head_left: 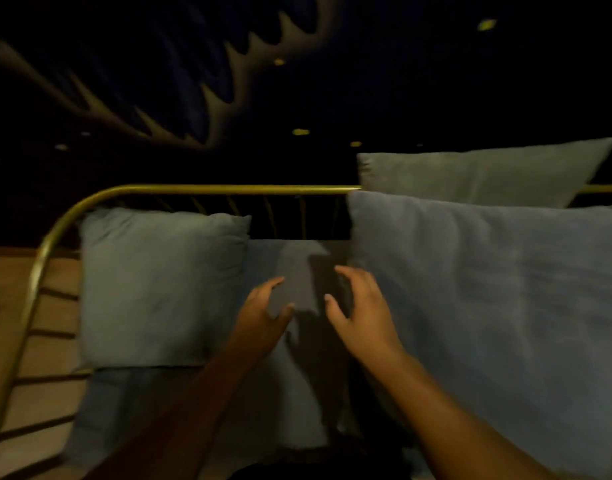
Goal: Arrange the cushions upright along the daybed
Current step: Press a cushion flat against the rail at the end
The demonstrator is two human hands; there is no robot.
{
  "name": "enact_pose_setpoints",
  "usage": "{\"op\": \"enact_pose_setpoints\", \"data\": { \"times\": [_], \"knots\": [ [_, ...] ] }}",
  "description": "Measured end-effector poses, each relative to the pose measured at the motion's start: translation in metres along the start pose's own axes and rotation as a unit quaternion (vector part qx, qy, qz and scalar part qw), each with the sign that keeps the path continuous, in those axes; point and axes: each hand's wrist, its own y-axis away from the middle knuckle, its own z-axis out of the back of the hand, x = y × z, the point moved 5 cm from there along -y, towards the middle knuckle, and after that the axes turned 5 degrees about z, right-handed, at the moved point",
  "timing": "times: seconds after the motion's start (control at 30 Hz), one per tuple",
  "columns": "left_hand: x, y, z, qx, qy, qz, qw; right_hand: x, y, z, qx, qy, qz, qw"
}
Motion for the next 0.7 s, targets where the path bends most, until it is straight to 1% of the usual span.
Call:
{"op": "enact_pose_setpoints", "data": {
  "times": [0.07, 0.2, 0.3, 0.4, 0.43, 0.5, 0.57, 0.7],
  "knots": [
    [0.046, -0.004, 0.033, -0.009, 0.003, 0.039, 0.999, 0.021, -0.012, -0.047, 0.039, -0.032, -0.012, 0.999],
    [0.128, -0.017, 0.099, -0.041, 0.026, 0.114, 0.992, 0.051, -0.039, -0.144, 0.121, -0.039, -0.034, 0.991],
    [0.183, -0.037, 0.144, -0.054, 0.037, 0.171, 0.983, 0.053, -0.06, -0.211, 0.17, -0.053, -0.096, 0.979],
    [0.233, -0.065, 0.177, -0.029, 0.007, 0.181, 0.983, 0.045, -0.082, -0.265, 0.182, -0.092, -0.174, 0.964],
    [0.245, -0.074, 0.189, -0.027, -0.001, 0.199, 0.98, 0.042, -0.089, -0.28, 0.189, -0.104, -0.201, 0.956],
    [0.272, -0.09, 0.209, -0.054, 0.003, 0.244, 0.968, 0.036, -0.103, -0.309, 0.196, -0.124, -0.23, 0.945],
    [0.296, -0.106, 0.226, -0.094, 0.008, 0.272, 0.958, 0.029, -0.119, -0.332, 0.185, -0.127, -0.232, 0.946],
    [0.327, -0.135, 0.233, -0.133, 0.028, 0.289, 0.948, 0.007, -0.148, -0.365, 0.148, -0.141, -0.26, 0.944]
  ]
}}
